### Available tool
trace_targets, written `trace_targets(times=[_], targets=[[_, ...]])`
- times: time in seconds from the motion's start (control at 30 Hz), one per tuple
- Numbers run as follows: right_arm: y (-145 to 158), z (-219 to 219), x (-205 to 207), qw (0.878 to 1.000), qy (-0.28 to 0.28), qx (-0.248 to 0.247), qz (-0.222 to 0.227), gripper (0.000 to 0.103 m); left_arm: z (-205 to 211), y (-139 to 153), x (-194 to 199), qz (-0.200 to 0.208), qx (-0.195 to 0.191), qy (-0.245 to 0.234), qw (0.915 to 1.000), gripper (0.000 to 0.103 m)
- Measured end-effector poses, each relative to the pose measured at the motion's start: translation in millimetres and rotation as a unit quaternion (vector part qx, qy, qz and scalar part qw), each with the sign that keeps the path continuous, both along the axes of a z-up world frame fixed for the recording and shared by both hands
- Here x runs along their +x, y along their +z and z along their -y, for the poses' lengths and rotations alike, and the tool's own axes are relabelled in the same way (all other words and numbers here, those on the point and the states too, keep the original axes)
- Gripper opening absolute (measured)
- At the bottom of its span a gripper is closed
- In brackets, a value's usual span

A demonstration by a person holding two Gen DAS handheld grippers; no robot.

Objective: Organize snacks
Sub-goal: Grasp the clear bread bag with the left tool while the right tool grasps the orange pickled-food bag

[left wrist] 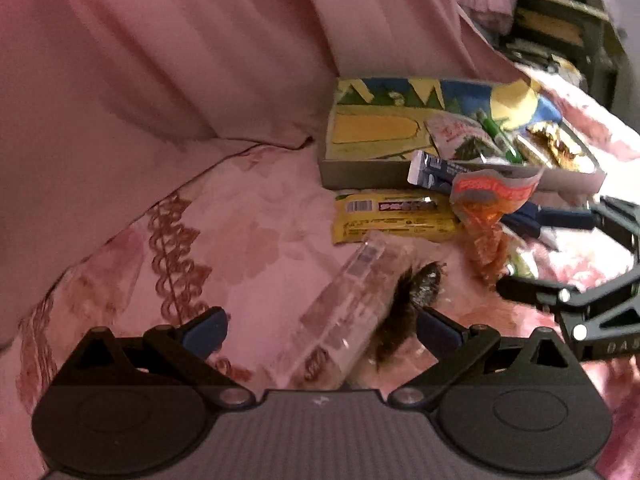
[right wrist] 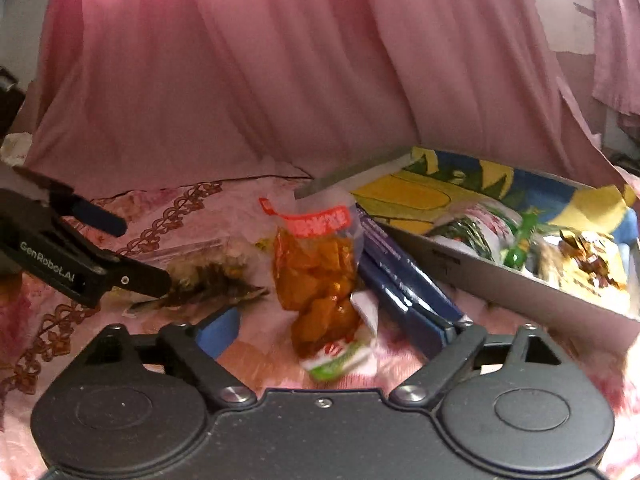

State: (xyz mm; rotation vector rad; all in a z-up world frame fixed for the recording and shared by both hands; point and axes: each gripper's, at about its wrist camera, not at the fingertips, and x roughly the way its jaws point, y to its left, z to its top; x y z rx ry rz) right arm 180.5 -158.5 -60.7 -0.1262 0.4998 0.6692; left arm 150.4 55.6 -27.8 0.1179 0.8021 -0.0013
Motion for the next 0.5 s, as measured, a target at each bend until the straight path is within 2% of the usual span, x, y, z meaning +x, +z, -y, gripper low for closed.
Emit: trace_targets(times=[0.17,0.23,0.33,0.4,0.47,0.5], targets=[[-5.3,-2.7,20.9,1.0,0.006,0.004,0.002,0.084,-0.2,-4.9,17.4,-0.028,0.015,-0.026,0.9991,0.101],[-6.5,-3.1,24.6,1.0,0.012,0.008,0.006,0.084,-1.3,-5.8,21.2,-0.036,0.017,-0.027,0.9989,0.09],[-7.0,-8.0,23.6,0.999,0.028,-0.007,0.027,0.083,-2.3,-8.0,26.8,-0.054,0.02,-0.017,0.9982,0.082],[-7.9,-11.4,24.5,0.999,0.036,-0.012,0.031,0.083,-3.9,-8.5,29.5,-0.063,0.006,-0.014,0.9979,0.076],[-8.2,-12.8,24.5,0.999,0.04,-0.013,0.033,0.083,-5.6,-9.1,32.5,-0.072,-0.008,-0.014,0.9973,0.065],[-8.1,-13.8,24.9,0.998,0.044,-0.013,0.034,0.083,-6.1,-10.1,34.0,-0.079,-0.014,-0.015,0.9967,0.056]])
